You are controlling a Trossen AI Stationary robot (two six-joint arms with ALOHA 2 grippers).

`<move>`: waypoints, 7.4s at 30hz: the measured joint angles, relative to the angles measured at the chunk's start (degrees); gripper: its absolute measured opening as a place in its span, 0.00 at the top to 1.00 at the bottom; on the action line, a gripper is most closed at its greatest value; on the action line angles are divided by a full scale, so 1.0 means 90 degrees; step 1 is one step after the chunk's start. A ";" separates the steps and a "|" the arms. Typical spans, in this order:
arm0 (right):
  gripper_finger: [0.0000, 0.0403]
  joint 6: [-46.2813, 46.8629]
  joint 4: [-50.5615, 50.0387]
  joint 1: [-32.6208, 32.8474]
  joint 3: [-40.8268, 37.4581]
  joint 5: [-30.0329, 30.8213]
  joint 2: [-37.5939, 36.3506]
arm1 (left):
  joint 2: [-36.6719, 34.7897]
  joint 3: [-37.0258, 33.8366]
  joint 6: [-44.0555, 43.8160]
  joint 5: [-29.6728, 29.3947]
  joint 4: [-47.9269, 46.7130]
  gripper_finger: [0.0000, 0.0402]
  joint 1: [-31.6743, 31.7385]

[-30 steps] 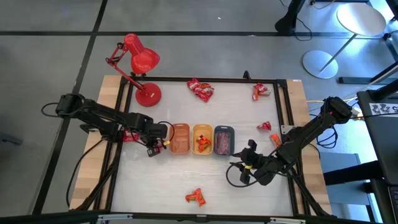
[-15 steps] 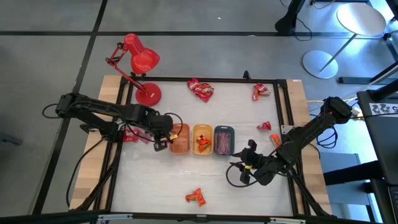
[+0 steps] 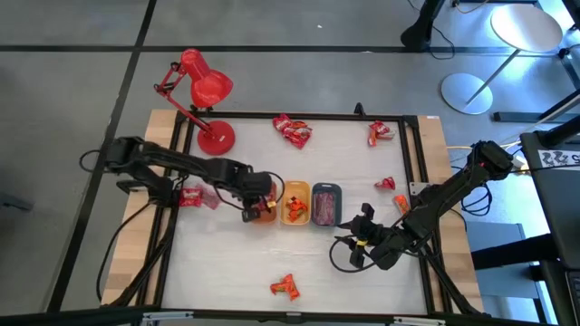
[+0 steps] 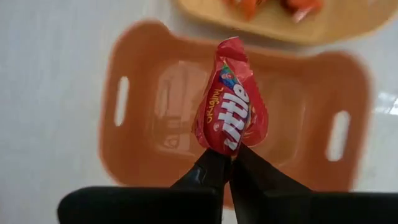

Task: Sort candy
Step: Put the red candy into the orange bin

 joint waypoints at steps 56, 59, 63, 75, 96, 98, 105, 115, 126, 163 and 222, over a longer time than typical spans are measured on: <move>0.59 -0.0035 -0.0011 0.0000 0.0000 -0.0013 -0.0002 | 0.0578 0.0761 -0.1113 0.0137 -0.0350 0.52 -0.0013; 0.59 -0.0035 -0.0011 0.0000 0.0000 -0.0014 -0.0002 | 0.0560 0.0869 -0.1118 0.0123 -0.0437 0.52 -0.0082; 0.59 -0.0035 -0.0009 0.0001 0.0000 -0.0016 -0.0002 | 0.0538 0.1014 -0.1294 -0.0155 -0.0750 0.52 -0.0318; 0.59 -0.0238 -0.0012 -0.0195 0.0236 -0.0200 -0.0002 | 0.0181 0.1032 -0.2515 -0.0738 -0.1741 0.52 -0.1384; 0.59 -0.0891 -0.0011 -0.1312 0.0675 -0.1314 -0.0003 | -0.0539 0.0974 -0.4002 -0.1641 -0.3198 0.52 -0.2882; 0.59 -0.0940 -0.0012 -0.1372 0.0675 -0.1365 -0.0005 | -0.0569 0.0974 -0.4198 -0.1638 -0.3489 0.52 -0.2882; 0.59 -0.1186 -0.0006 -0.1435 0.0675 -0.1444 -0.0005 | -0.0590 0.0973 -0.4784 -0.1804 -0.4344 0.52 -0.2895; 0.59 -0.1215 -0.0001 -0.1433 0.0675 -0.1444 -0.0003 | -0.0590 0.0971 -0.4776 -0.1818 -0.4493 0.52 -0.3130; 0.59 -0.1203 -0.0003 -0.1423 0.0673 -0.1444 -0.0004 | -0.1081 0.0347 -0.5021 -0.1815 -0.4570 0.52 -0.3129; 0.59 -0.1223 -0.0004 -0.1419 0.0673 -0.1376 -0.0004 | -0.2827 -0.1462 -0.4761 -0.1438 -0.3204 0.52 -0.1817; 0.59 -0.1222 -0.0006 -0.1419 0.0673 -0.1376 -0.0004 | -0.2026 -0.1455 -0.2963 -0.0368 -0.4261 0.52 -0.1318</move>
